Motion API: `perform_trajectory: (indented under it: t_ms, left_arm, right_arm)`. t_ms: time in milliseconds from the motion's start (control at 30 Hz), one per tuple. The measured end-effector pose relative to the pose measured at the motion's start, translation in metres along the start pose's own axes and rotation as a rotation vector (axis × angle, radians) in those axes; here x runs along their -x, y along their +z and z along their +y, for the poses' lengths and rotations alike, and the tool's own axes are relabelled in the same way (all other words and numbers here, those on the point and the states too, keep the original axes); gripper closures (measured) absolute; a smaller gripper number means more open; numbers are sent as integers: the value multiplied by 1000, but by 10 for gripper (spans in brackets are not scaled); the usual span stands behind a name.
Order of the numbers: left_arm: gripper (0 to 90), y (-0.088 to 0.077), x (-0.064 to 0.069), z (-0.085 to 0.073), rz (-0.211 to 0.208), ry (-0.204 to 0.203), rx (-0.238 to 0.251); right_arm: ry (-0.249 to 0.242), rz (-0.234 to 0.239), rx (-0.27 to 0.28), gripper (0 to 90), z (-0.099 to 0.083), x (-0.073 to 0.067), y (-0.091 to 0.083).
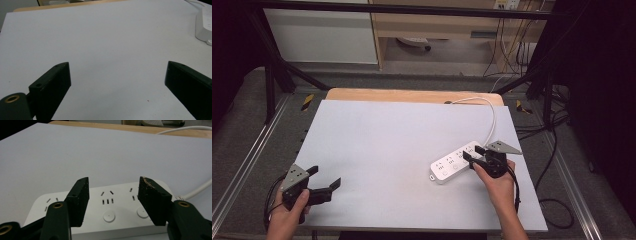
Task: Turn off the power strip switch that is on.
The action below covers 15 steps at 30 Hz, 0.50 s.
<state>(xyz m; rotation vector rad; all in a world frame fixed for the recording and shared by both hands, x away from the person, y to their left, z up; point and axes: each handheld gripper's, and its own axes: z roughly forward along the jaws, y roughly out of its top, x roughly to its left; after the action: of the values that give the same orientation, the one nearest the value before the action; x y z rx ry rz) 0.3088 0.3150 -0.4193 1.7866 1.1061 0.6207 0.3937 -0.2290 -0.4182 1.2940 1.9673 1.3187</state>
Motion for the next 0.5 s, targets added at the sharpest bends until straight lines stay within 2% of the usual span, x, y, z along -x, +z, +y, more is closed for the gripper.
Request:
perform_trajectory:
  t_ms: [333,500]
  left_arm:
    - [64,0,0,0,0,3,-2]
    - [64,0,-1,0,0,1,-1]
  right_arm:
    - [21,-9,13,297,2,2,-2]
    - [21,0,37,181,5,3,-5]
